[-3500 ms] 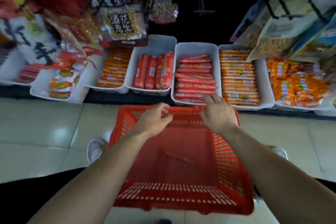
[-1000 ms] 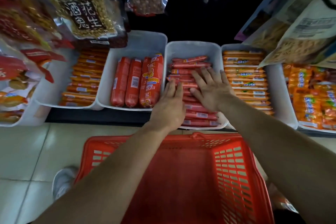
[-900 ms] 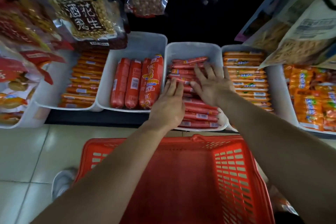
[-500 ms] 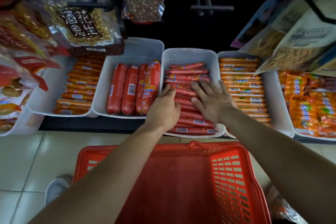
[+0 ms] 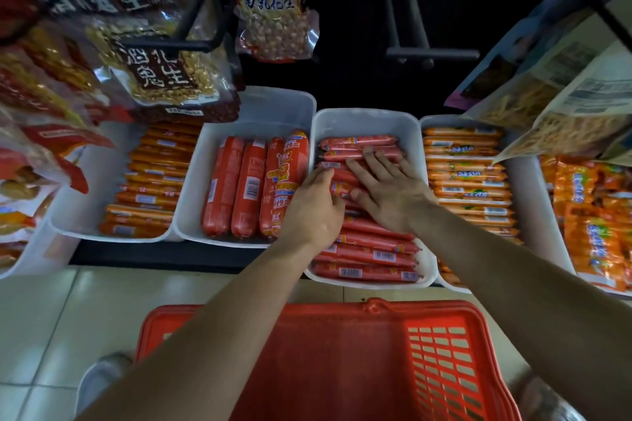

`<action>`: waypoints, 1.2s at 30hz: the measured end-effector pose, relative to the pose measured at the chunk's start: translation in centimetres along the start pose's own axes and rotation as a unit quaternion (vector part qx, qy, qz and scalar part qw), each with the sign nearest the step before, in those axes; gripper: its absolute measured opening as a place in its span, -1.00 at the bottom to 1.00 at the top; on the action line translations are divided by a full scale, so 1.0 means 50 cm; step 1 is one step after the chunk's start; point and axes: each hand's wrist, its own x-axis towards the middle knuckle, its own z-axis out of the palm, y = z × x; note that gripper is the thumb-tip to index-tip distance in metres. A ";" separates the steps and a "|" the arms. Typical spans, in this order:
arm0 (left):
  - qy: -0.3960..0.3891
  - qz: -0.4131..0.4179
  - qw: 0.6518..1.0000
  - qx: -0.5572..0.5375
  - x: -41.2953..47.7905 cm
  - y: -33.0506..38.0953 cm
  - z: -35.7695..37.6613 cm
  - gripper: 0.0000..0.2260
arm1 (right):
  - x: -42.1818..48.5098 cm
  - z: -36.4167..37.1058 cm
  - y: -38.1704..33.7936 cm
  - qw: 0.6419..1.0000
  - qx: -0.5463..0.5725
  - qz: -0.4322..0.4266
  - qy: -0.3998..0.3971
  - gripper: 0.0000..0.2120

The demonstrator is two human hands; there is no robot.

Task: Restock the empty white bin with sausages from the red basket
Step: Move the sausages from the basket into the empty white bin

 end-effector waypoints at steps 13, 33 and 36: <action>0.061 0.131 0.977 0.154 -0.023 -0.084 -0.052 -0.56 | 0.044 -0.012 0.015 0.995 -0.098 -0.013 -0.007 -0.34; 0.048 0.034 0.990 0.128 0.007 -0.032 0.040 -0.46 | 0.065 0.002 0.019 0.999 0.031 0.034 0.009 -0.34; 0.063 0.039 0.988 0.132 0.009 -0.041 0.045 -0.48 | 0.098 -0.003 0.029 0.998 0.048 0.047 0.015 -0.33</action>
